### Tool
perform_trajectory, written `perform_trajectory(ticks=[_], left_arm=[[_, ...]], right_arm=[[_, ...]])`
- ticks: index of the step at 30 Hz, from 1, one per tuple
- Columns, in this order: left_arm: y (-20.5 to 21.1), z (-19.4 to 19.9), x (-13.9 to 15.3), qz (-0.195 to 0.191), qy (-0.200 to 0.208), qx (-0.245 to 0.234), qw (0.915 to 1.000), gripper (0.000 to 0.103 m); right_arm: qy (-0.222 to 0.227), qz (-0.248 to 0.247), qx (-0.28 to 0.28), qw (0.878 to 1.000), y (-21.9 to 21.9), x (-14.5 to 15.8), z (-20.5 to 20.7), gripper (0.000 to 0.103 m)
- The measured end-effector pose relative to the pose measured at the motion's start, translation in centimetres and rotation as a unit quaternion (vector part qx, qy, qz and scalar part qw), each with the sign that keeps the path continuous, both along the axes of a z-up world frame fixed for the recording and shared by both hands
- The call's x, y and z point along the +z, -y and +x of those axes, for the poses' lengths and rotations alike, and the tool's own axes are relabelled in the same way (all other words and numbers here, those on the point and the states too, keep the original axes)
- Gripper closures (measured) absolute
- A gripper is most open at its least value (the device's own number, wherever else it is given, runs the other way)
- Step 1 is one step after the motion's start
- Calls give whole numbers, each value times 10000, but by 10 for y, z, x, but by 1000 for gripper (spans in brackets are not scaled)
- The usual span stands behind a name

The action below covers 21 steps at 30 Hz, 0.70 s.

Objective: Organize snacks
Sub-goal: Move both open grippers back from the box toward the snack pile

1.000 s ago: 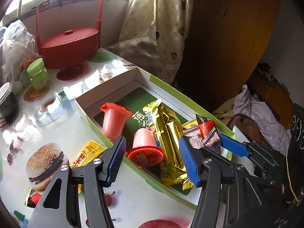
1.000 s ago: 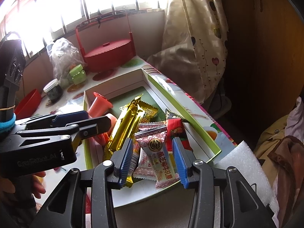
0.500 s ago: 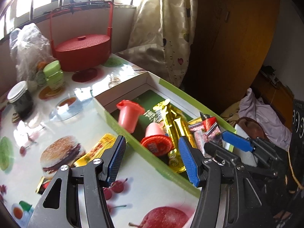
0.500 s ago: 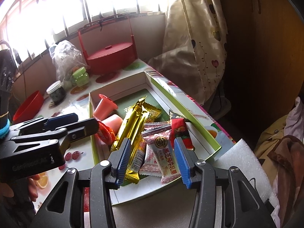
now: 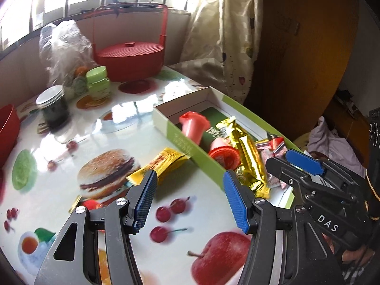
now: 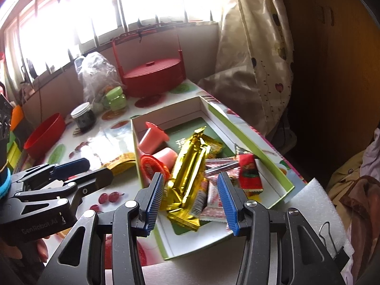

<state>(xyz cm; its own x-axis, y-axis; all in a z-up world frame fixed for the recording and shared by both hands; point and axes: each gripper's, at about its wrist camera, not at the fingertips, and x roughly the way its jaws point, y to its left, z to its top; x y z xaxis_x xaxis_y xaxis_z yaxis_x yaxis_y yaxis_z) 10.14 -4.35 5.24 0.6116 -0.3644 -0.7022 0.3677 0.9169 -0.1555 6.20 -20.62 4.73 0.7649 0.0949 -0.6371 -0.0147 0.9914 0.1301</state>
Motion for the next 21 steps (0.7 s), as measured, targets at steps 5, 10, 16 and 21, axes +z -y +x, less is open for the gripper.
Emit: perform_trajectory(ticks=[5, 10, 16, 21], left_arm=[[-18, -3, -4, -21, -44, 245, 9997, 44], [-44, -1, -13, -43, -191, 725, 9972, 44], [-69, 2, -24, -160, -356, 1160, 9925, 44], [-83, 6, -35, -147, -527, 1422, 9883, 44]], right_arm=[[1, -19, 135, 9999, -12, -1, 2, 57], [-14, -81, 311, 9995, -25, -3, 7, 57], [-42, -117, 534, 9985, -40, -3, 15, 57], [-77, -117, 716, 9973, -54, -3, 22, 57]])
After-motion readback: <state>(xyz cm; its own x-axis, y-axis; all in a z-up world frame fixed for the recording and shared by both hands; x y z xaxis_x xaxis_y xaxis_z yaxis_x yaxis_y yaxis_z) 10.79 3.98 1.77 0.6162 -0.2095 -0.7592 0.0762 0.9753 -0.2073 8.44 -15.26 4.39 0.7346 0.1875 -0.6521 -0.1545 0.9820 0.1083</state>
